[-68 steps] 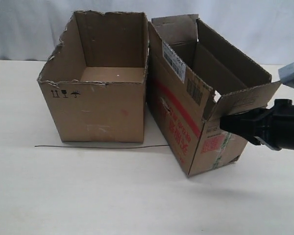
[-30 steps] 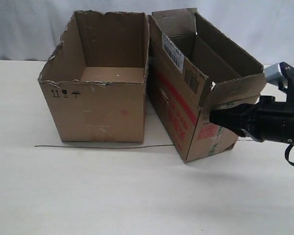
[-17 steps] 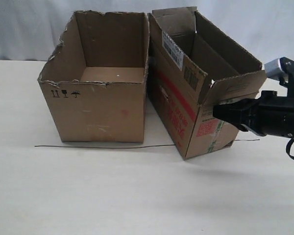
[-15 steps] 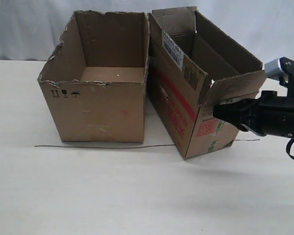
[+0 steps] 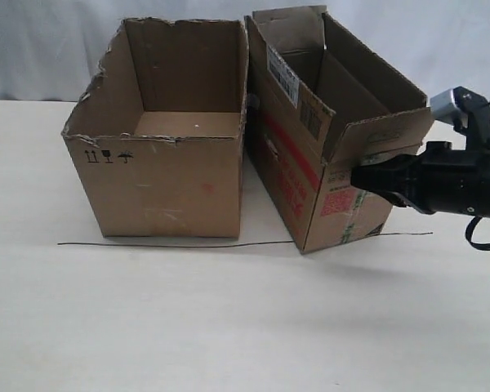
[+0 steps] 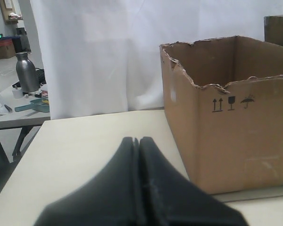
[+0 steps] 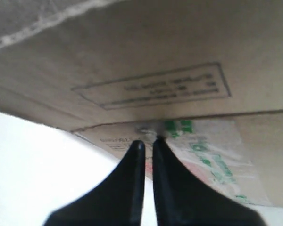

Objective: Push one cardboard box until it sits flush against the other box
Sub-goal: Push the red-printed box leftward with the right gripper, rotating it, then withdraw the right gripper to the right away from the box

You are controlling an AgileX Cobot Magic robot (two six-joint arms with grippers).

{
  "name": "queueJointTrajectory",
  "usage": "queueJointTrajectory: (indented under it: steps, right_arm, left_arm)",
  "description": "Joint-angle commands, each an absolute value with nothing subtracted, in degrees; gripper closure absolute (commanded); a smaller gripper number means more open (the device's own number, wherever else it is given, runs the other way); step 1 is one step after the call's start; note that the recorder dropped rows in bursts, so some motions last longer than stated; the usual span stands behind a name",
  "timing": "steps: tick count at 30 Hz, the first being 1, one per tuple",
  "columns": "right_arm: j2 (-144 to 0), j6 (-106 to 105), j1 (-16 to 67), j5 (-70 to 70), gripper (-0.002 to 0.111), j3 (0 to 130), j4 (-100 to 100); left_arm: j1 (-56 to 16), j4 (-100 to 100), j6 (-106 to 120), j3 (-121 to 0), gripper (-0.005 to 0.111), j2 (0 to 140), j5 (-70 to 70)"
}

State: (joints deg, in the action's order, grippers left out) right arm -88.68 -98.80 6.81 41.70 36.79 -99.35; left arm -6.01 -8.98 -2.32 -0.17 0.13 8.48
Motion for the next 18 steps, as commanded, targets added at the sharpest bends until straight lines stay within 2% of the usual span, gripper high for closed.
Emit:
queueJointTrajectory:
  steps: [1, 8, 18]
  right_arm:
    - [-89.16, -99.19, 6.83, 41.65, 0.103, 37.27, -99.95]
    - [-85.51, -96.24, 6.83, 43.94, 0.103, 37.27, -99.95]
    - [-65.62, -86.89, 6.83, 41.53, 0.103, 37.27, -98.27]
  left_arm:
    - [-6.01, -8.94, -2.40, 0.00, 0.107, 0.00, 8.25]
    - [-6.01, -8.94, -2.40, 0.00, 0.107, 0.00, 8.25]
    - [-6.01, -8.94, -2.40, 0.00, 0.107, 0.00, 8.25]
